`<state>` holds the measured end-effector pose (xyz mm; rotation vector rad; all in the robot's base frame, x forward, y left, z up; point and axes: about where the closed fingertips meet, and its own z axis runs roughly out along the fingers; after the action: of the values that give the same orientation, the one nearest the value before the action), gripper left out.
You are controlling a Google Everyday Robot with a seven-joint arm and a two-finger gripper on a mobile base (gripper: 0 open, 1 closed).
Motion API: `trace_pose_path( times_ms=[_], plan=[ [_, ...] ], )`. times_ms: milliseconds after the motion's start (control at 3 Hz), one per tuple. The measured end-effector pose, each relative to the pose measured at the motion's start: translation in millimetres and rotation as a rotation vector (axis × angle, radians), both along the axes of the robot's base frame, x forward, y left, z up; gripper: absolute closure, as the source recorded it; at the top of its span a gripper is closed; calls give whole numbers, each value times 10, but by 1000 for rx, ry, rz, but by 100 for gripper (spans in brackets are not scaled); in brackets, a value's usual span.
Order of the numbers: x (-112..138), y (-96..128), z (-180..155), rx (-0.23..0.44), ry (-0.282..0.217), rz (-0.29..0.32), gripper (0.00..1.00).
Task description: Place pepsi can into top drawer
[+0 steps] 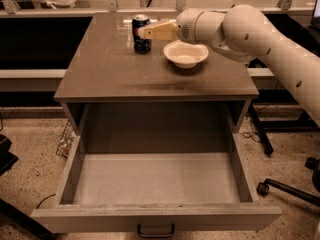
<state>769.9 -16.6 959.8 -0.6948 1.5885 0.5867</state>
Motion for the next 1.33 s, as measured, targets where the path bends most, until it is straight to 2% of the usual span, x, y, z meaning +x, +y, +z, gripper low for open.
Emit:
trace_pose_path(
  times_ms=[1000, 1333],
  plan=[
    [644, 459, -133, 9, 20, 52, 0],
    [791, 564, -207, 8, 23, 55, 0]
  ],
)
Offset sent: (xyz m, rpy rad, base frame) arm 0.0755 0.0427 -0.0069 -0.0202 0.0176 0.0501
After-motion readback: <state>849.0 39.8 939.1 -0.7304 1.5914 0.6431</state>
